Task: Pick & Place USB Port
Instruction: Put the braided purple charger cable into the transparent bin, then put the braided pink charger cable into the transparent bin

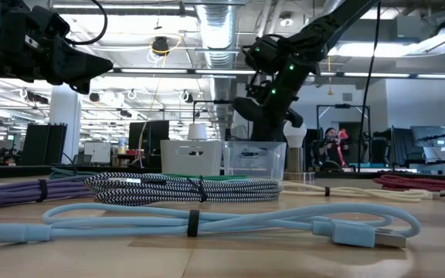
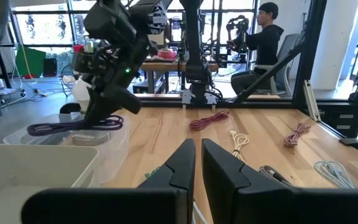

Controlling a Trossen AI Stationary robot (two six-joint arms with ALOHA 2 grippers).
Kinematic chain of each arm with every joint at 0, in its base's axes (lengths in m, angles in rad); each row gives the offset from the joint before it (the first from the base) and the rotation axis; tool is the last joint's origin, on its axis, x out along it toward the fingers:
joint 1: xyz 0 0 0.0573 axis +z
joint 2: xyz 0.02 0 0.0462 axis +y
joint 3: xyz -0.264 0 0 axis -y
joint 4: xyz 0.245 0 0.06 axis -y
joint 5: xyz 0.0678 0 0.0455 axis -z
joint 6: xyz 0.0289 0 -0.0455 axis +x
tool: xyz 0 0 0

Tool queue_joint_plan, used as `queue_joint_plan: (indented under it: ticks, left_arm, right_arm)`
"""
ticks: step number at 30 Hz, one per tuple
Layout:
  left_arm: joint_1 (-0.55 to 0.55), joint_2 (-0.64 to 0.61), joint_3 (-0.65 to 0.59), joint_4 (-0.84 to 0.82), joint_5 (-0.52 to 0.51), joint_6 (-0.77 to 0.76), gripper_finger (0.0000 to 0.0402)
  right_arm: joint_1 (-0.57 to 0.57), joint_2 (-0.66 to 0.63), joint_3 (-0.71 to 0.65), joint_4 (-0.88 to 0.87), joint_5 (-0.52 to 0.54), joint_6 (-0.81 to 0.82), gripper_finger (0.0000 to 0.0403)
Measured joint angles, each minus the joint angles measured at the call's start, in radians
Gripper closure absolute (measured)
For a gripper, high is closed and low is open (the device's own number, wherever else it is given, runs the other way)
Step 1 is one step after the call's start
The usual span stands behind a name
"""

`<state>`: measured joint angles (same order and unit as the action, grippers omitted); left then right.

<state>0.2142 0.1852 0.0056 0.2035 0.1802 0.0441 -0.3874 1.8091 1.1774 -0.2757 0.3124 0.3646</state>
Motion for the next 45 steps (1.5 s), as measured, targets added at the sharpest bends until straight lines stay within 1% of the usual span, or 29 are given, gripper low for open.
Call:
queue_joint_plan:
  ticks: [4, 9, 17, 24, 27, 33, 35, 41, 45]
  left_arm:
    - [0.0, 0.0, 0.0, 0.0, 0.0, 0.0, 0.0374]
    - [0.0, 0.0, 0.0, 0.0, 0.0, 0.0, 0.0374]
    - [0.0, 0.0, 0.0, 0.0, 0.0, 0.0, 0.0374]
    - [0.0, 0.0, 0.0, 0.0, 0.0, 0.0, 0.0374]
    - [0.0, 0.0, 0.0, 0.0, 0.0, 0.0, 0.0374]
    - [0.0, 0.0, 0.0, 0.0, 0.0, 0.0, 0.0374]
    - [0.0, 0.0, 0.0, 0.0, 0.0, 0.0, 0.0374]
    - [0.0, 0.0, 0.0, 0.0, 0.0, 0.0, 0.0374]
    - [0.0, 0.0, 0.0, 0.0, 0.0, 0.0, 0.0374]
  right_arm:
    - [0.002, 0.0, 0.0, -0.028, 0.035, 0.012, 0.0401]
    - [0.001, 0.0, 0.017, -0.027, 0.036, 0.012, 0.0397]
    - [0.001, -0.002, 0.058, -0.046, 0.029, 0.011, 0.0329]
    - [0.004, -0.002, 0.065, -0.061, 0.023, 0.011, 0.0298]
    - [0.011, -0.002, 0.065, -0.05, -0.032, -0.002, 0.0295]
    - [0.029, -0.002, 0.065, 0.052, -0.245, -0.068, 0.0296]
    - [0.037, -0.002, 0.065, 0.101, -0.295, -0.093, 0.0296]
    - [0.066, -0.021, 0.065, 0.218, -0.363, -0.184, 0.0296]
    - [0.086, -0.08, 0.065, 0.197, -0.365, -0.228, 0.0299]
